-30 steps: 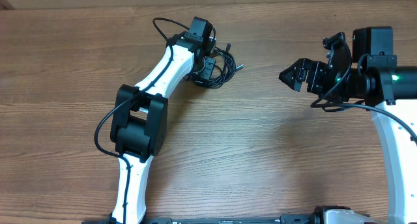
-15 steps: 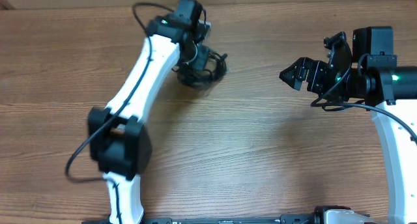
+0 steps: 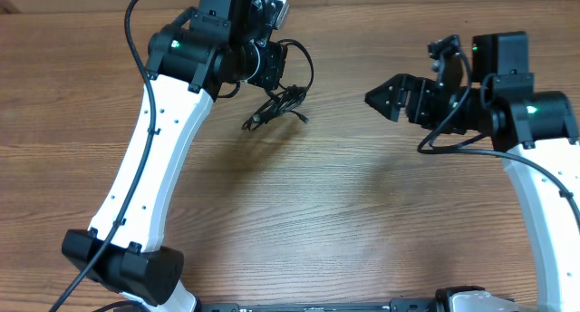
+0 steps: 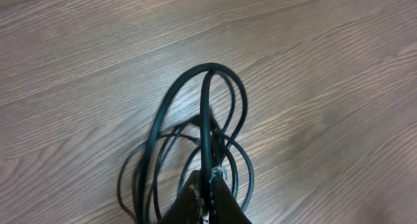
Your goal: Untangle cables
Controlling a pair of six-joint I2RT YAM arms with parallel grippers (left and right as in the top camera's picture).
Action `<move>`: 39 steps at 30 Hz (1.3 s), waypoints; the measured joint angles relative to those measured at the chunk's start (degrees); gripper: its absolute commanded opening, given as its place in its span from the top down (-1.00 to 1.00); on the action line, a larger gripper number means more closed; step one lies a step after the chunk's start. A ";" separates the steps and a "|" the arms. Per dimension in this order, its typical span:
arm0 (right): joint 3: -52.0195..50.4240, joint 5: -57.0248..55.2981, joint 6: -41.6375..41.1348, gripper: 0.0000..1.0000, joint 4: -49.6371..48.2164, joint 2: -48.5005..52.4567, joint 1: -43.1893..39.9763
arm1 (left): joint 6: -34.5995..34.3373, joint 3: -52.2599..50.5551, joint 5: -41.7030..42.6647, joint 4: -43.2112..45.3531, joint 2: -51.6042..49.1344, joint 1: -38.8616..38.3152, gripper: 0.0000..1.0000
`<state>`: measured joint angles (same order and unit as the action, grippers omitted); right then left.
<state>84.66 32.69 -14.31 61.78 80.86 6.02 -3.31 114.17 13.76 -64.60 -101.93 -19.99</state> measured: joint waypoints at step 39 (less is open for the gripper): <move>0.00 -32.61 -31.23 0.06 -0.15 19.23 6.73 | -5.38 -0.02 14.25 -0.22 6.71 3.56 0.92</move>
<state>84.66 0.08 -45.54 61.63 100.09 12.75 -8.69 114.15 28.01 -64.82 -95.22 -16.43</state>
